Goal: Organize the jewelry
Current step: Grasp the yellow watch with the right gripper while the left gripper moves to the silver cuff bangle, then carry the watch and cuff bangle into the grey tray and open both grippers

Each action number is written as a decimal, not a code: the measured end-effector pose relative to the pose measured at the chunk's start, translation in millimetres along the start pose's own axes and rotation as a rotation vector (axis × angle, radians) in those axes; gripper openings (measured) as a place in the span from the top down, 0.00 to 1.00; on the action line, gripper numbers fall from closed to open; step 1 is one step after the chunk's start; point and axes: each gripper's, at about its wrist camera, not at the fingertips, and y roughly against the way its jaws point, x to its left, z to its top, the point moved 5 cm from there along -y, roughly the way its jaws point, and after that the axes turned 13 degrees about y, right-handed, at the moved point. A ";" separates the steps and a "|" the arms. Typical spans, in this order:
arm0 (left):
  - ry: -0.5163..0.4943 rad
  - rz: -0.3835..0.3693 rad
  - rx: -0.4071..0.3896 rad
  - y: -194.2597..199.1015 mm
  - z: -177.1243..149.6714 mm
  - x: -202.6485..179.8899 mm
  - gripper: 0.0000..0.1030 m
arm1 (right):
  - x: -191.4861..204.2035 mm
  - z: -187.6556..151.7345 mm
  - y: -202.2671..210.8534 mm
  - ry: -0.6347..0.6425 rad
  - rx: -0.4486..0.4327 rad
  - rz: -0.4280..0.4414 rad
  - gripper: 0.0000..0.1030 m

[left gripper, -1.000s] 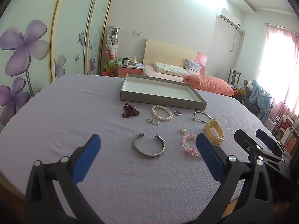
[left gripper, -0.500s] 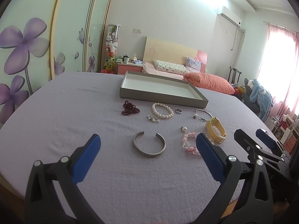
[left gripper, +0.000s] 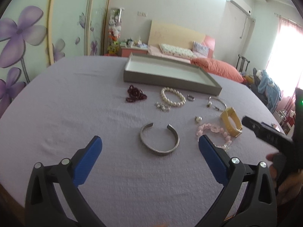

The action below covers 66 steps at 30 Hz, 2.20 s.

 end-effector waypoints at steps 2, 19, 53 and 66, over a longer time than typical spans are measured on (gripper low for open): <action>-0.014 -0.008 0.025 -5.8 -0.1 -1.4 0.02 | -4.5 3.2 -12.8 -0.008 0.049 -0.009 0.07; -0.057 0.061 0.122 -41.4 1.0 0.5 0.02 | -3.7 5.4 -53.6 -0.007 0.179 0.008 0.33; -0.118 0.143 0.217 -84.0 7.0 -14.5 0.35 | -5.3 28.3 -15.3 -0.007 0.020 0.080 0.62; -0.074 0.122 0.052 -59.3 119.3 -15.1 0.35 | -8.0 117.4 -12.6 0.068 -0.099 0.119 0.62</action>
